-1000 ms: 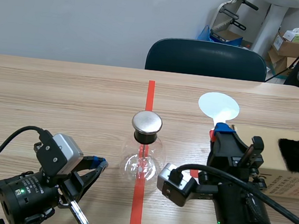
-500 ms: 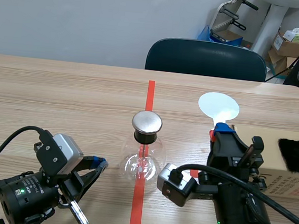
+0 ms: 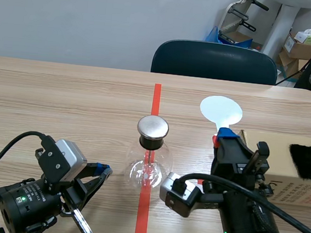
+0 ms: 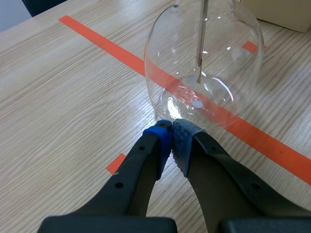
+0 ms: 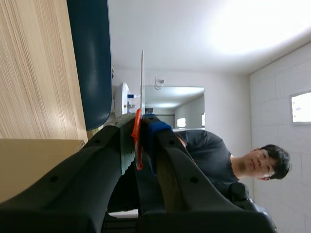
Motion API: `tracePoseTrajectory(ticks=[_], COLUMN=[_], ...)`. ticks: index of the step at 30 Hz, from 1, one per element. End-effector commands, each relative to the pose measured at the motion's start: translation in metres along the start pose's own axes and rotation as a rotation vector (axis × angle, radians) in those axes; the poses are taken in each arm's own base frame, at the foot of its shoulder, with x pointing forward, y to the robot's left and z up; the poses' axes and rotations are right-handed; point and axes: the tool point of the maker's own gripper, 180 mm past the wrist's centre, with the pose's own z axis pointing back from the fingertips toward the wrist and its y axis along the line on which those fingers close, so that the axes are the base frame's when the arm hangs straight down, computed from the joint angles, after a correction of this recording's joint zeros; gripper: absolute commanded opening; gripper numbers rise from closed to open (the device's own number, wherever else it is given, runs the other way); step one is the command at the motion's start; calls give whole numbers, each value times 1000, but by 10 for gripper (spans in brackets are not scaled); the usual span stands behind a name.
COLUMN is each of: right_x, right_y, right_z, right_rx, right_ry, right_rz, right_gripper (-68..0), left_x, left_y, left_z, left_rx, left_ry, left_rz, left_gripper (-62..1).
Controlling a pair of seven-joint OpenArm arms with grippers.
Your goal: Do the electroscope experiment
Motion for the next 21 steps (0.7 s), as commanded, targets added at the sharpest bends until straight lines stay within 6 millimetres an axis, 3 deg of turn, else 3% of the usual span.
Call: tracePoseTrajectory(ticks=[1, 21], right_x=[2, 79], right_y=[-20, -20], right_z=[-6, 12], right_rx=[-89, -93], right_ry=[-15, -453], right_rz=[-23, -3], right_gripper=[-660, -660], left_x=[11, 6], left_y=[3, 3], left_z=[-4, -4], left_rx=[9, 9], left_ry=[-36, -7], left_rz=[-2, -1], left_gripper=[-575, -575])
